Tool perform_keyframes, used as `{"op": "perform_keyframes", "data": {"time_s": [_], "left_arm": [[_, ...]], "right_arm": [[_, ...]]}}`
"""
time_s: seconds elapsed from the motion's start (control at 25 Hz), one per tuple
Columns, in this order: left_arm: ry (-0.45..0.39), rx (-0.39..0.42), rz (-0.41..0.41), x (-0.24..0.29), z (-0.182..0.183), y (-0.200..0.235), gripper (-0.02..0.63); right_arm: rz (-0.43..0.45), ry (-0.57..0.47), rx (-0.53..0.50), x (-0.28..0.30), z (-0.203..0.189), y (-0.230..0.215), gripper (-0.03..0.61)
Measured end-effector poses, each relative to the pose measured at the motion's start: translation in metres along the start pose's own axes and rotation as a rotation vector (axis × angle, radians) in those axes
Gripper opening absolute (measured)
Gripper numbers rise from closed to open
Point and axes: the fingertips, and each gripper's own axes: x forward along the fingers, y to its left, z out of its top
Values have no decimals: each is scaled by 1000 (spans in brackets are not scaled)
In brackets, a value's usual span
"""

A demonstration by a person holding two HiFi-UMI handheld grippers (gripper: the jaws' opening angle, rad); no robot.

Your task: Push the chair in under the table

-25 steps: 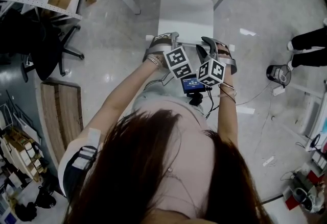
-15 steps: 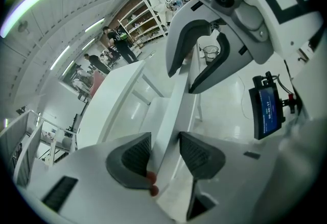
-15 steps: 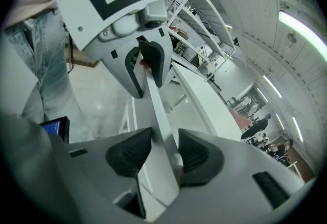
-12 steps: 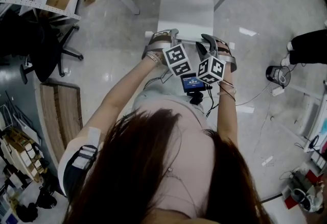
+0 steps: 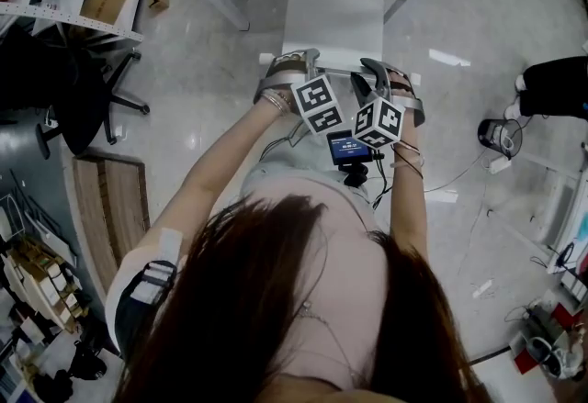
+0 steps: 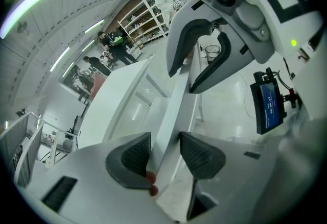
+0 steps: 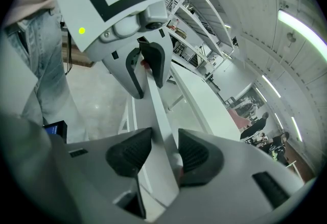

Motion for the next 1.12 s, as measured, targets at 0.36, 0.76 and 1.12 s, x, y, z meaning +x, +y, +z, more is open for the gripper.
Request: {"op": "perform_keyframes", "data": {"time_s": [0.36,0.76,1.12], "left_arm": [[-9,11,11,11,5,19,181],[-15,20,18,19,14,27,184],[-17,20,27,27,17,39,187]], "right_arm": [[-3,14,22,14,0,-18,170],[-3,11,25,19,-7,-29,170],[-13,1,16,28,-7,-41,170]]}}
